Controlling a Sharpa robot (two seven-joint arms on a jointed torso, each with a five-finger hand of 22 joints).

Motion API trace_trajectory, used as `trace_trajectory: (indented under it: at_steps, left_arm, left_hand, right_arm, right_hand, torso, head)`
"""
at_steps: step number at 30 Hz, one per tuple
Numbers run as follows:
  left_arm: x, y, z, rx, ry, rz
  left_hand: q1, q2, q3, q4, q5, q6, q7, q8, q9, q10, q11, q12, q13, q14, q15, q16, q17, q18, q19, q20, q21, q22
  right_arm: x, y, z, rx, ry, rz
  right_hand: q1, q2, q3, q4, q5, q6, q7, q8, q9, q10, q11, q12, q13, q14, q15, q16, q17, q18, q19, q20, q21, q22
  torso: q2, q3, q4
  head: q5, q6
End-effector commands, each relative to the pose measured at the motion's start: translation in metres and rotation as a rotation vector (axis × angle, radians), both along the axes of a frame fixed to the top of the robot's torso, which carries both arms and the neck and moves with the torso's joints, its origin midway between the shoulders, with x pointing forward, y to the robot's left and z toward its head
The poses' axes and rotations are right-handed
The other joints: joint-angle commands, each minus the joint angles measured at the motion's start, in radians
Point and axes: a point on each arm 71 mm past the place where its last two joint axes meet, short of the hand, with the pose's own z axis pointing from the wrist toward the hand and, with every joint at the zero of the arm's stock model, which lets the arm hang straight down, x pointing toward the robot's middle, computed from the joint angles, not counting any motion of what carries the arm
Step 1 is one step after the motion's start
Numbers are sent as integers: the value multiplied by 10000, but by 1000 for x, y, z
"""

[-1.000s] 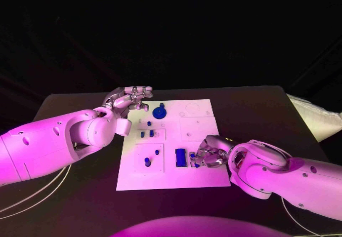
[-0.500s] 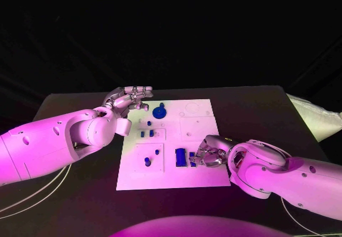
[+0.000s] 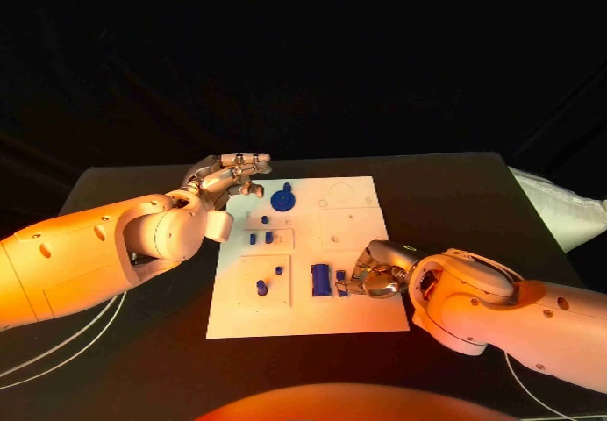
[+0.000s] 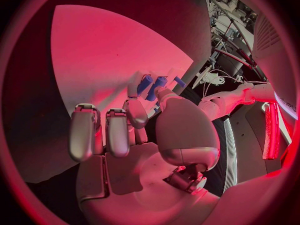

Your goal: Assemble the parts on the task board

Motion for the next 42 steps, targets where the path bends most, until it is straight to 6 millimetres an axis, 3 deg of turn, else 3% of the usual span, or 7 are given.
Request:
trace_trajectory:
  at_steps: [1, 9, 14, 25, 30, 35, 42]
  left_arm:
    - [-1, -2, 1, -79, -72, -200]
    - [-1, -2, 1, -81, -70, -206]
    - [-1, -2, 1, -87, -67, -220]
    - [-1, -2, 1, -82, -60, -216]
    - [-1, -2, 1, -83, -60, -216]
    - [-1, -2, 1, -80, -61, -210]
    - [0, 0, 1, -57, -64, -157]
  left_hand:
    - [23, 85, -9, -42, 17, -72, -25, 16, -4, -57, -9, 42, 10, -84, -5, 39, -10, 103, 20, 20, -45, -17]
    - [23, 85, -9, -42, 17, -72, -25, 16, -4, -57, -9, 42, 10, -84, -5, 39, -10, 103, 20, 20, -45, -17]
    - [23, 85, -9, -42, 17, -72, -25, 16, -4, -57, -9, 42, 10, -84, -5, 39, -10, 103, 20, 20, -45, -17]
    - [23, 85, -9, -42, 17, -72, -25, 16, -4, -57, -9, 42, 10, -84, -5, 39, -10, 103, 20, 20, -45, -17]
    - [23, 85, -9, -42, 17, -72, -25, 16, -4, -57, -9, 42, 10, -84, -5, 39, -10, 103, 20, 20, -45, -17]
    - [23, 85, -9, -42, 17, -72, -25, 16, -4, -57, -9, 42, 10, -84, -5, 39, -10, 103, 20, 20, -45, -17]
    - [23, 85, -9, -42, 17, -72, -25, 16, -4, -57, -9, 42, 10, -84, -5, 39, -10, 103, 20, 20, -45, -17]
  right_arm:
    - [-2, -1, 2, 48, -176, 258]
    - [-3, -4, 2, 95, -163, 415]
    - [-2, -5, 1, 41, -135, 337]
    - [1, -2, -4, -250, 88, 415]
    - [2, 1, -8, -393, 165, 504]
    - [3, -2, -7, -215, -98, 298]
    - [2, -7, 0, 1076, -393, 202]
  right_hand:
    - [387, 36, -165, -113, -123, -49, 45, -38, 26, -37, 15, -60, 18, 602, -63, -23, 261, -125, 35, -15, 1, -5]
    - [1376, 264, -545, -679, -1082, -62, 65, -52, 57, -46, 27, -94, 49, 606, -56, -23, 276, -125, 29, -5, -15, -6]
    - [1440, 387, -605, -693, -1172, -53, 66, -53, 60, -33, 26, -75, 71, 609, -54, -15, 289, -127, 34, -3, -11, 5]
    - [1524, 505, -678, -721, -1207, -39, 53, -50, 66, -10, 18, -38, 109, 612, -57, -9, 299, -130, 44, -3, 0, 29]
    - [1995, 616, -718, -1035, -1754, -37, 37, -51, 77, -6, 0, -37, 135, 611, -73, -15, 296, -131, 44, -13, 1, 40]
    - [2026, 654, -729, -1055, -1757, -37, 39, -54, 77, -12, 1, -52, 128, 609, -72, -23, 286, -129, 39, -13, -6, 28]
    - [1866, 655, -951, -947, -1344, -151, 99, -136, 45, -163, 49, -357, -73, 579, -39, -123, 155, -98, -37, 2, -97, -135]
  torso:
    - [3, -2, 10]
    - [3, -3, 18]
    - [9, -16, 47]
    - [16, -21, 44]
    - [10, -18, 48]
    - [3, -26, 63]
    - [-7, -18, 49]
  head:
    - [-4, 3]
    - [-25, 7]
    - [-51, 6]
    - [-49, -25]
    - [-53, -38]
    - [-57, -34]
    - [-53, -2]
